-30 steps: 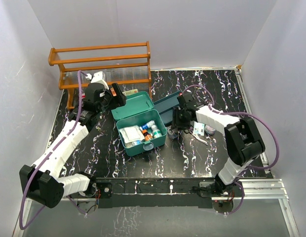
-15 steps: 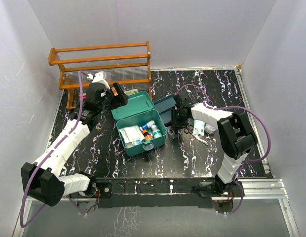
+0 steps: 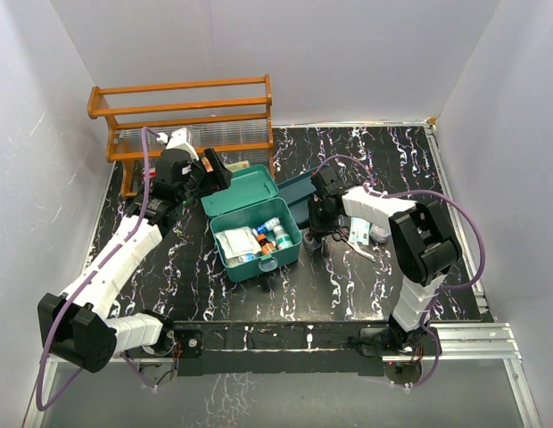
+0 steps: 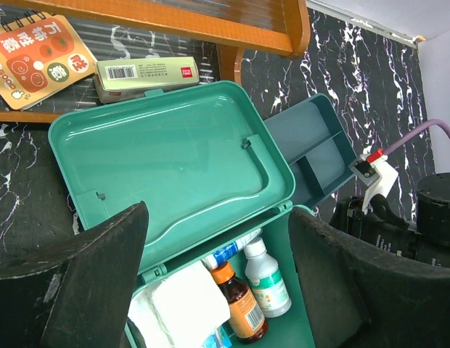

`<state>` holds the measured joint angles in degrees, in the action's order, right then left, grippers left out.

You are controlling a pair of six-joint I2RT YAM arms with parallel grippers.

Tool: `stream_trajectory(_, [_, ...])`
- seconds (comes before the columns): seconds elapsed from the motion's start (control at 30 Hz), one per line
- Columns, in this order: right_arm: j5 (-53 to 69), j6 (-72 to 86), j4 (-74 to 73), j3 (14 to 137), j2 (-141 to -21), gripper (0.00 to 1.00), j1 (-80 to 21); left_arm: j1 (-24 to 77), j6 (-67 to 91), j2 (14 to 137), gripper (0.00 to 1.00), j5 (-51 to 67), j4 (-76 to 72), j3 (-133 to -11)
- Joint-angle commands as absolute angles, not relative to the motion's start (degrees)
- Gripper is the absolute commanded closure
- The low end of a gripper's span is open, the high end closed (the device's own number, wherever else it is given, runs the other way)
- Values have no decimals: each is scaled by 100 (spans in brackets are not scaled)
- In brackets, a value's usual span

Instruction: Organize the medicine kit

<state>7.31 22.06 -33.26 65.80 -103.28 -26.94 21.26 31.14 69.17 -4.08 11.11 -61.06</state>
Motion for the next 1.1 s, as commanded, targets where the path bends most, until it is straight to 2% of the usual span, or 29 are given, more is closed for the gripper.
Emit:
stream_trajectory(0.0, [576, 2100, -3269, 6705, -10406, 80, -2764, 2109, 3084, 6879, 23, -487, 1044, -6141])
stream_trajectory(0.13, [479, 2104, -3257, 6631, -10387, 84, -2778, 2112, 3083, 6856, 23, -508, 1057, -6131])
stream_trajectory(0.27, [383, 2130, -3258, 6591, -10289, 95, -2794, 2109, 3059, 6836, 23, -520, 1076, -6127])
stream_trajectory(0.37, [316, 2158, -3178, 6509, -10044, 100, -2801, 2109, 3060, 6815, 23, -564, 1111, -6126])
stream_trajectory(0.8, [-455, 2344, -2548, 6125, -8802, 100, -2792, 2109, 3067, 6807, 23, -676, 1099, -6106])
stream_trajectory(1.07, [-2007, 3280, -2457, 6919, -9221, 100, -2741, 2102, 3015, 6868, 23, -732, 1178, -6220])
